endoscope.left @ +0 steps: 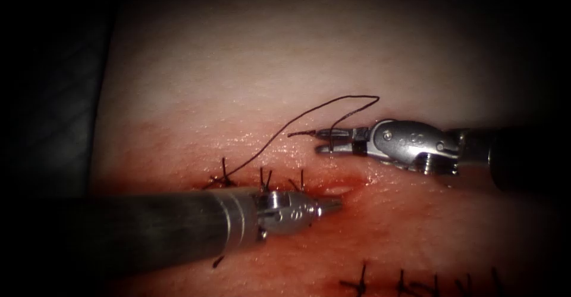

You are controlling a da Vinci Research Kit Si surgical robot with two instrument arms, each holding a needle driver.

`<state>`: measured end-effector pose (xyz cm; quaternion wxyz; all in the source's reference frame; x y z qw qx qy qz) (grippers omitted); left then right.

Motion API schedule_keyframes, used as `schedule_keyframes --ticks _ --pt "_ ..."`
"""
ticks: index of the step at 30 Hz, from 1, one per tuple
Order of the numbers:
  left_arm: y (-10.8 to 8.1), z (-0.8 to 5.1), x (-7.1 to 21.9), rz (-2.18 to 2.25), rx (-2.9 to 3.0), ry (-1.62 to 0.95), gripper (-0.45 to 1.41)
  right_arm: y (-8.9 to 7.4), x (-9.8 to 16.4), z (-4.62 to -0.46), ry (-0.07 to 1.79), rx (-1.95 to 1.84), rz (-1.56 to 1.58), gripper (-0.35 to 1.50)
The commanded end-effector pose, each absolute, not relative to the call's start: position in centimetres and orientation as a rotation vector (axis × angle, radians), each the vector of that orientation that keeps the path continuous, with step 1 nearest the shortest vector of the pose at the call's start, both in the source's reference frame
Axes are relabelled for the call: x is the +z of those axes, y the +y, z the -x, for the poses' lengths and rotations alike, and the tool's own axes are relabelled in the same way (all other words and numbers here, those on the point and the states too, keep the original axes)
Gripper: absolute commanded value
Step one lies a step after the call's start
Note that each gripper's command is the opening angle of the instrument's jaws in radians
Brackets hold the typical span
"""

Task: Wound Closure
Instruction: Pierce the skin above the wound using the needle in the right hand.

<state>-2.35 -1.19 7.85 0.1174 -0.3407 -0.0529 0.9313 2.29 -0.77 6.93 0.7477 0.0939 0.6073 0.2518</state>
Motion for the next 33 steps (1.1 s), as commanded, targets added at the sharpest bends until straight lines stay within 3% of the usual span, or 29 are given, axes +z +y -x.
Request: schedule_keyframes --ticks 1,18,25,33 --pt "-1.19 2.4 7.91 1.0 2.725 -0.159 -0.45 -0.78 6.97 -2.36 1.324 0.567 -0.226 -0.35" --pt "-1.28 2.32 7.98 0.916 2.748 -0.225 -0.45 -0.54 7.04 -2.32 1.329 0.761 -0.394 -0.35" --pt "-1.36 2.29 7.87 0.9 2.755 -0.237 -0.45 -0.29 7.22 -2.33 1.308 1.197 -0.738 -0.35" --pt "-1.4 2.3 7.8 0.891 2.754 -0.239 -0.45 -0.51 7.23 -2.41 1.278 1.175 -0.692 -0.35"
